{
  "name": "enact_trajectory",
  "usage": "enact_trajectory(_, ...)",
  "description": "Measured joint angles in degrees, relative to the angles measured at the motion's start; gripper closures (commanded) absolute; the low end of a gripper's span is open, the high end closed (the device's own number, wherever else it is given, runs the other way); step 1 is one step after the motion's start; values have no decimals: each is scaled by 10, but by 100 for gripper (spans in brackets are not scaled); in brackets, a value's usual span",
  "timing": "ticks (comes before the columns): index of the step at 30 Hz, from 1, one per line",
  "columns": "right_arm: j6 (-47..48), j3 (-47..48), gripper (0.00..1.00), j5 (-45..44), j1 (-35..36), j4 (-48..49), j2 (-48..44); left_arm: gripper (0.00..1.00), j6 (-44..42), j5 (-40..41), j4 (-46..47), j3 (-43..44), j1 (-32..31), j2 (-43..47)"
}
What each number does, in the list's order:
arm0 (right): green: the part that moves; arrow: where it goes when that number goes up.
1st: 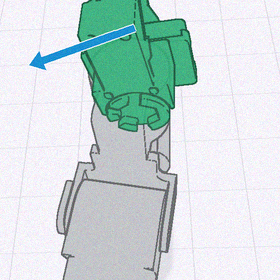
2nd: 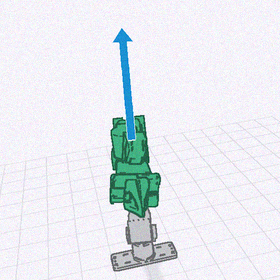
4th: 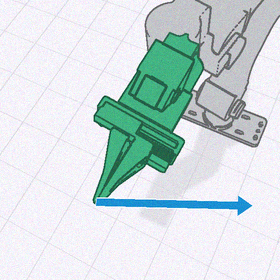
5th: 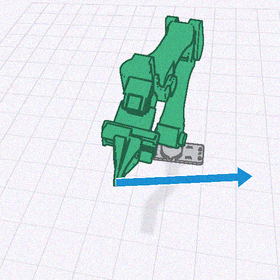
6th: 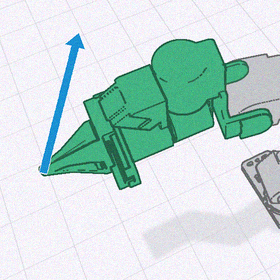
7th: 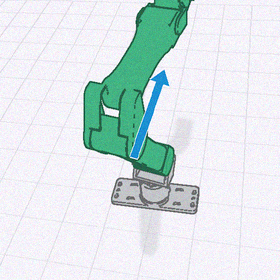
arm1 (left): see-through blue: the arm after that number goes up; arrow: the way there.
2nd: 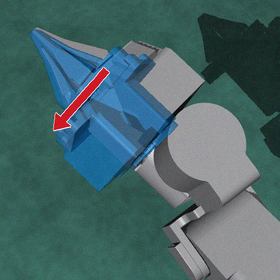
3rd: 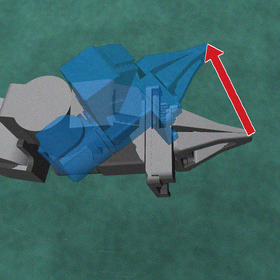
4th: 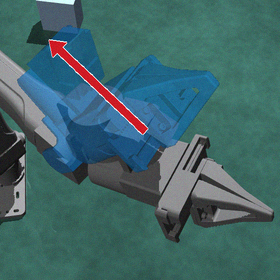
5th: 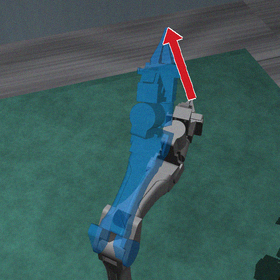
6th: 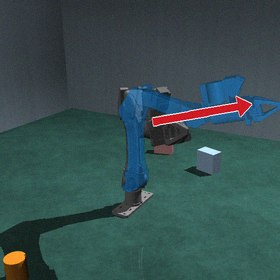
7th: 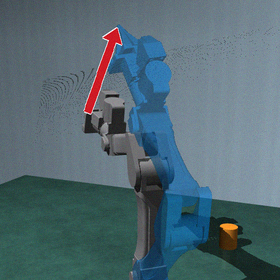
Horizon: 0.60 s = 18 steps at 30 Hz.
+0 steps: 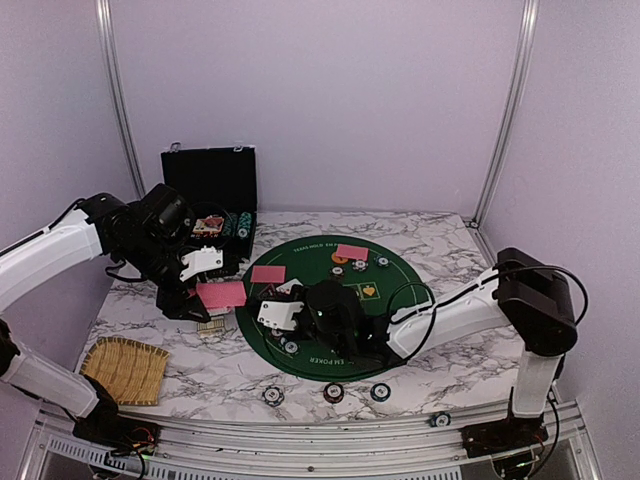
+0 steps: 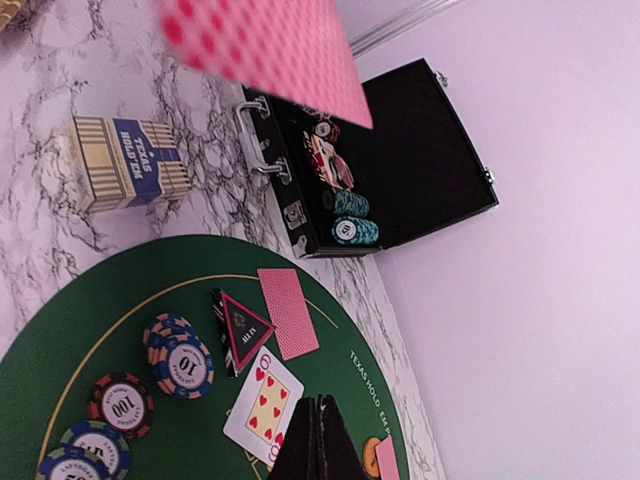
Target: Distribute texas hold em gaming equipment
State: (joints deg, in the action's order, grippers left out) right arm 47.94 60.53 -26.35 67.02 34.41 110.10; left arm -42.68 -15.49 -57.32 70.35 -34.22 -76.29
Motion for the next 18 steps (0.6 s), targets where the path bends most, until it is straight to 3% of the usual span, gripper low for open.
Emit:
enact_trajectory(2, -14, -7, 98, 0, 9, -2, -7, 100, 0, 1, 0, 0, 0, 7)
enact_trajectory(6, -81, -16, 59, 6, -11, -23, -10, 100, 0, 1, 0, 0, 0, 21)
enact_trajectory(10, -174, -15, 37, 24, -68, -49, -10, 100, 0, 1, 0, 0, 1, 22)
enact_trajectory(14, -265, 34, 35, 70, -122, -119, 6, 100, 0, 1, 0, 0, 1, 22)
enact_trajectory(18, -334, 178, 49, 122, -159, -203, 72, 100, 0, 0, 0, 0, 1, 22)
